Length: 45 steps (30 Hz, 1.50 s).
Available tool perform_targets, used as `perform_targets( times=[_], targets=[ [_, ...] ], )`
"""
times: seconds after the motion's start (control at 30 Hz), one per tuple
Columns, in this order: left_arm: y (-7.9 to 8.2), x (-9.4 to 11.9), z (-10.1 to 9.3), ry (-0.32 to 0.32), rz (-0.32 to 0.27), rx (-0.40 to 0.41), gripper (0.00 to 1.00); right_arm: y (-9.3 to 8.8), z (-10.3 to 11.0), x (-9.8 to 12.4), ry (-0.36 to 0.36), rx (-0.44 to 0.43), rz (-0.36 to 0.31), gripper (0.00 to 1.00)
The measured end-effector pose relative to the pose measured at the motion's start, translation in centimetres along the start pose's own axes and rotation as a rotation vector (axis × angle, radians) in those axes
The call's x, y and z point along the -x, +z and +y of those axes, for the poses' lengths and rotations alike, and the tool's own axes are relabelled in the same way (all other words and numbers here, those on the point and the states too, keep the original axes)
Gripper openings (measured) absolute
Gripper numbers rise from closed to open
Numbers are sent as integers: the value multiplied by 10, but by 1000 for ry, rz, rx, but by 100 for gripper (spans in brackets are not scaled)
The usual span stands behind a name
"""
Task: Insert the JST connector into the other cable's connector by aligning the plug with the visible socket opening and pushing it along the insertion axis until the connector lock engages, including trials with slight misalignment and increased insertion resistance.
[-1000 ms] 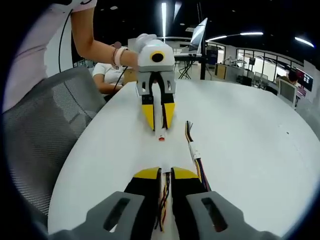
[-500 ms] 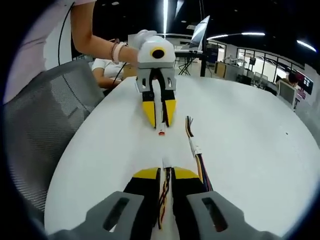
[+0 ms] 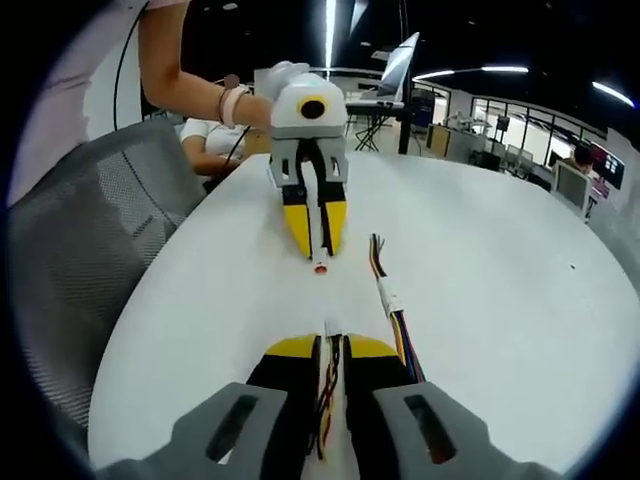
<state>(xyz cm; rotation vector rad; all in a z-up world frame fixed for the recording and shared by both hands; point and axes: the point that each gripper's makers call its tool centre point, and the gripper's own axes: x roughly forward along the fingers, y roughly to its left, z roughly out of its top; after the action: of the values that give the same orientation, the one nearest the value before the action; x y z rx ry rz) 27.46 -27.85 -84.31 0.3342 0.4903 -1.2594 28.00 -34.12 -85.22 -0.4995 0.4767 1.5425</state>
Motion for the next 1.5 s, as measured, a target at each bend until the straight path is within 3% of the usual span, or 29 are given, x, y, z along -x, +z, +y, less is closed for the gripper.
perform_targets(
  times=[0.5, 0.73, 1.1, 1.27, 1.5],
  targets=[
    [-2, 0, 5, 12, -75, 84, 0, 2, -6, -3, -16, -27, -14, 4],
    [-1, -1, 5, 5, -65, 110, 0, 5, -2, -2, -9, -53, -14, 4],
    [9, -12, -6, -52, -23, 59, 0, 7, -2, 3, 3, -77, 14, 3],
    [23, -14, -2, -55, -48, 49, 0, 12, -1, 5, 14, -84, 13, 3],
    [30, -15, 0, -63, -51, 38, 0, 18, 3, 2, 35, -78, 6, 3]
  ],
)
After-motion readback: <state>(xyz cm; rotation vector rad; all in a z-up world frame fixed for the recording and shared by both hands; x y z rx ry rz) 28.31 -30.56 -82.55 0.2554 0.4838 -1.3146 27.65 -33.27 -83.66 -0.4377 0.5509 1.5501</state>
